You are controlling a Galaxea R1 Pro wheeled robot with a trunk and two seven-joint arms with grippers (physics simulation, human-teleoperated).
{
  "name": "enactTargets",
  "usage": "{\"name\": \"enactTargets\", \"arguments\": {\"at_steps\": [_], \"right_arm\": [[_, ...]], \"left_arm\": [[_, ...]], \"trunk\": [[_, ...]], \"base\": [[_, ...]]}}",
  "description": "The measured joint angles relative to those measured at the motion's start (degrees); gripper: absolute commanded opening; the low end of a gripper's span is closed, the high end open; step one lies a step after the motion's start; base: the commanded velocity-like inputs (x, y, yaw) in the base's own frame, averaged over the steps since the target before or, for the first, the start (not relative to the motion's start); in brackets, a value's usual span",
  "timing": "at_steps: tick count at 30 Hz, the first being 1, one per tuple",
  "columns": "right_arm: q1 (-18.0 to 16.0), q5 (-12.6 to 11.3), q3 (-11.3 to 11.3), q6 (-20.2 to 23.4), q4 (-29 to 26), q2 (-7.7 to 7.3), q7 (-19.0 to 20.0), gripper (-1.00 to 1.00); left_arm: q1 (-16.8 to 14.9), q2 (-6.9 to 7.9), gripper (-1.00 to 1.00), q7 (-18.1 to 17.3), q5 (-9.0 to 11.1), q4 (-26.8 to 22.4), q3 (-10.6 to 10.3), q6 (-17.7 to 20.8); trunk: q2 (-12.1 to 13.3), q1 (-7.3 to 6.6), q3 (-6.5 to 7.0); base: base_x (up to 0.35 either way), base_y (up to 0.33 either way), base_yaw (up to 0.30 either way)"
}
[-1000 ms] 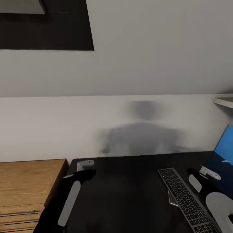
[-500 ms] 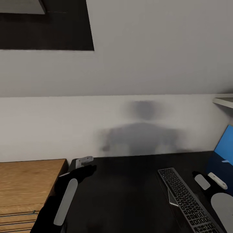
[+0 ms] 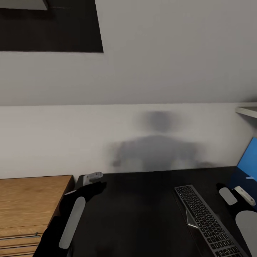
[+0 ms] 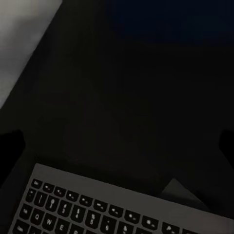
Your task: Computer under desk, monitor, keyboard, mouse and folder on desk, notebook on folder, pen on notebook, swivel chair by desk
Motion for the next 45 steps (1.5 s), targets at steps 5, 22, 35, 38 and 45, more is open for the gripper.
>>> {"name": "enactTargets", "arguments": {"at_steps": [5, 22, 35, 38, 45], "right_arm": [[0.0, -0.2, -0.1, 0.0, -0.1, 0.09, -0.1, 1.00], [0.0, -0.3, -0.1, 0.0, 0.0, 0.10, -0.1, 1.00], [0.0, -0.5, -3.2, 0.5, 0.2, 0.10, -2.3, 1.00], [0.0, -0.6, -4.9, 1.0, 0.2, 0.09, -2.6, 1.00], [0.0, -0.5, -6.1, 2.7, 0.3, 0.09, -2.7, 1.00]], "left_arm": [[0.0, 0.00, 1.00, 0.0, 0.0, 0.0, 0.7, 0.0], [0.0, 0.00, 1.00, 0.0, 0.0, 0.0, 0.7, 0.0], [0.0, 0.00, 1.00, 0.0, 0.0, 0.0, 0.8, 0.1], [0.0, 0.00, 1.00, 0.0, 0.0, 0.0, 0.8, 0.1], [0.0, 0.00, 1.00, 0.0, 0.0, 0.0, 0.8, 0.1]], "trunk": [[-2.0, 1.10, -0.90], [-8.9, 4.84, -3.97], [-14.1, 7.70, -6.31], [-15.3, 8.36, -6.85], [-18.1, 9.90, -8.11]], "base": [[0.000, 0.000, 0.000], [0.000, 0.000, 0.000], [0.000, 0.000, 0.000], [0.000, 0.000, 0.000], [0.000, 0.000, 0.000]]}}
